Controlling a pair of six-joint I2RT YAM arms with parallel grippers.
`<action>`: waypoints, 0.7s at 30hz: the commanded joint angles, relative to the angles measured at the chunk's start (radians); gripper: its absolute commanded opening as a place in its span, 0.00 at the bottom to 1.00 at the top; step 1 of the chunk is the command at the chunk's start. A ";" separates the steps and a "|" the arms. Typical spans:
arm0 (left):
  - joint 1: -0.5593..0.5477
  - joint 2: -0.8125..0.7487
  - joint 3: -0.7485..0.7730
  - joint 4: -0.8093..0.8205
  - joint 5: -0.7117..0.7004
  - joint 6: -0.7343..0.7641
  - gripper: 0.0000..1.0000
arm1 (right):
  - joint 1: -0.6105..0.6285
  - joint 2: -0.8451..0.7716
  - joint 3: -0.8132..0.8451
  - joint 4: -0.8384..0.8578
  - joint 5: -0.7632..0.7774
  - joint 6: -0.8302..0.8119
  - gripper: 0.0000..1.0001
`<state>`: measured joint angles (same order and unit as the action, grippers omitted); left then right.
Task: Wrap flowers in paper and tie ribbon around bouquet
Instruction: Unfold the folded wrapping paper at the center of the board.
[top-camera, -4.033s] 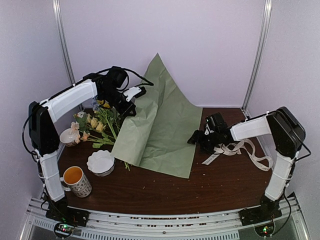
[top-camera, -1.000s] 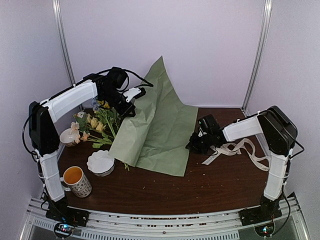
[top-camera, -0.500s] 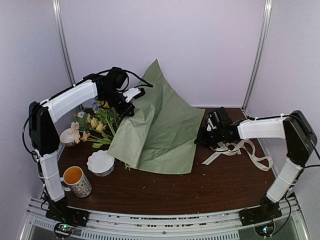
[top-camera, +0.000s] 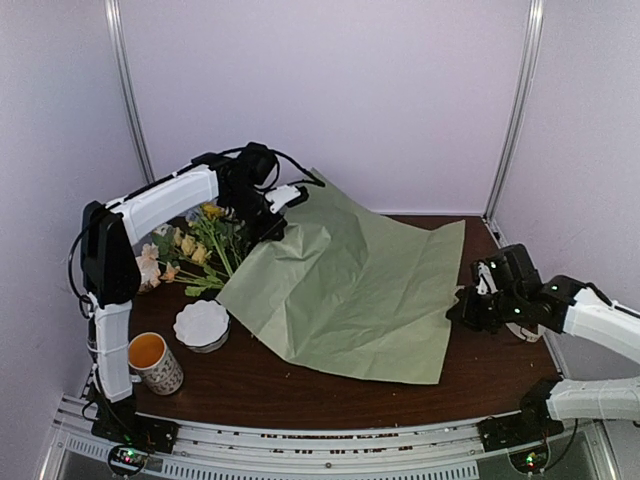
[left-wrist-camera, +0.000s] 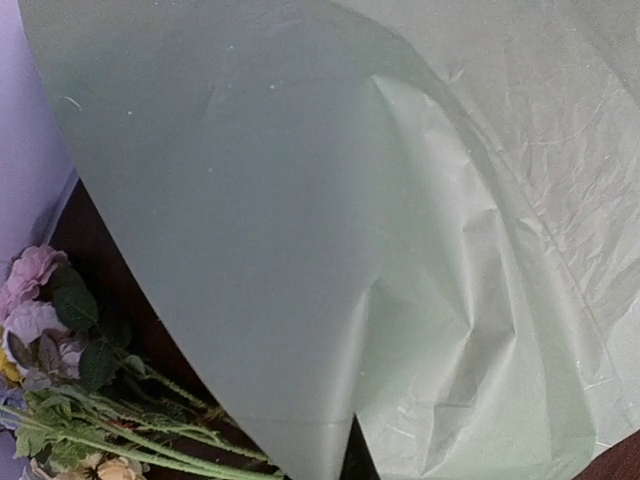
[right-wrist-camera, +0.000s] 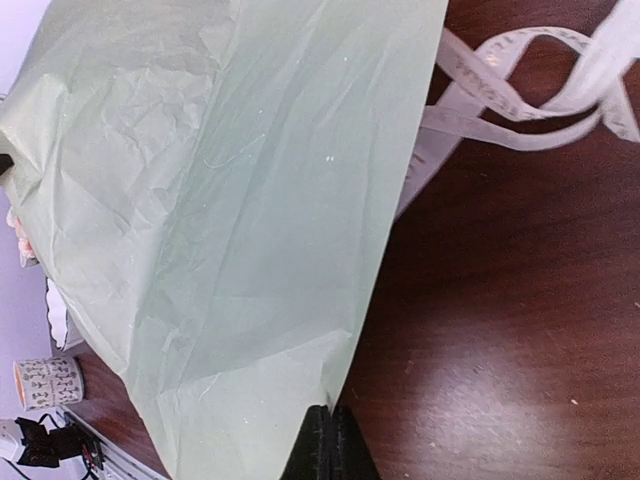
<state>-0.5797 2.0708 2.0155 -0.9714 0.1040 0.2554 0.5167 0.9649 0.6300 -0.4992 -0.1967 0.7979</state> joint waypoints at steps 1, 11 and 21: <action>-0.037 0.085 0.071 -0.015 -0.019 0.015 0.00 | 0.005 -0.203 -0.073 -0.246 0.138 0.043 0.00; -0.069 0.207 0.242 -0.079 -0.039 -0.014 0.84 | 0.003 -0.421 -0.006 -0.503 0.347 0.079 0.41; 0.101 -0.034 0.043 -0.011 -0.008 -0.213 0.75 | 0.003 -0.253 0.197 -0.465 0.386 -0.025 0.64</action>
<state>-0.5980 2.1792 2.1536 -1.0397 0.0925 0.1749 0.5175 0.6407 0.7952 -0.9680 0.1513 0.8219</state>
